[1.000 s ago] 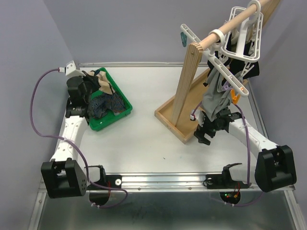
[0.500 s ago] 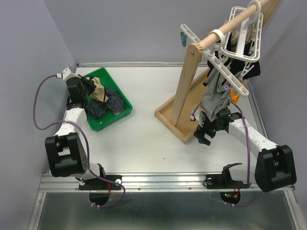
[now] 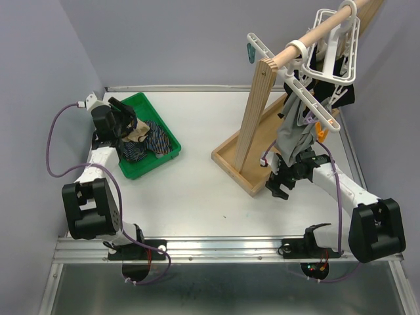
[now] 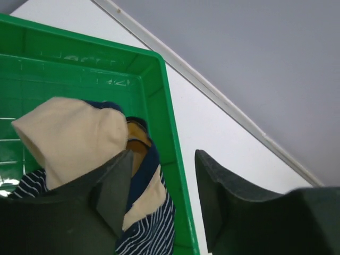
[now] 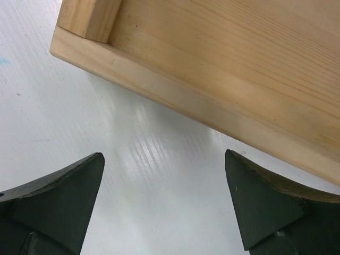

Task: Remove the underwear clipped to the hanger
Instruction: Place the underwear in the bin.

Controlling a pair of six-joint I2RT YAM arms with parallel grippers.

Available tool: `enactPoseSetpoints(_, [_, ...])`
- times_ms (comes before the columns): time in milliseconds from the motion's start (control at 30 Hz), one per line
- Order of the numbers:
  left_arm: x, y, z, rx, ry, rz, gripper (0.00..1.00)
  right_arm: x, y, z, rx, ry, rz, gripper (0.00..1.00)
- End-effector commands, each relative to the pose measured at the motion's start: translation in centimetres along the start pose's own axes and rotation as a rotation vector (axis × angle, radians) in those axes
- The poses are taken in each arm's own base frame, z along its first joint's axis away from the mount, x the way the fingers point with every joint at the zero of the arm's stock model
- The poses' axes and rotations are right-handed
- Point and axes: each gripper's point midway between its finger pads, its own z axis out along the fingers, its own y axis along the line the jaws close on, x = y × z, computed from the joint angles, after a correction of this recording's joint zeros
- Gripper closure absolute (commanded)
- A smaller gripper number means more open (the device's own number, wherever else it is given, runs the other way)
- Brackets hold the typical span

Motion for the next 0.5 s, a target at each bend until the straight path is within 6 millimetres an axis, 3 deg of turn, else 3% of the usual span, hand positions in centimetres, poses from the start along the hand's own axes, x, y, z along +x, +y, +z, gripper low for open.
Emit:
enactPoseSetpoints(0, [-2.7,-1.5,-0.5,0.029,-0.061,0.024,0.25,0.2,0.0,0.2,0.008,-0.005,-0.021,0.00])
enactPoseSetpoints(100, [-3.6,-1.9,-1.1,0.022,-0.071,0.044,0.22,0.1,0.0,0.0,0.016,-0.008,-0.026,0.00])
enactPoseSetpoints(133, [-4.0,-2.1,-1.4,0.020,-0.076,0.047,0.10,0.1,-0.1,0.0,0.020,-0.009,-0.029,0.00])
enactPoseSetpoints(467, [-6.4,-4.0,-4.5,0.056,-0.112,0.118,0.06,0.0,-0.1,-0.3,0.039,-0.013,-0.048,0.00])
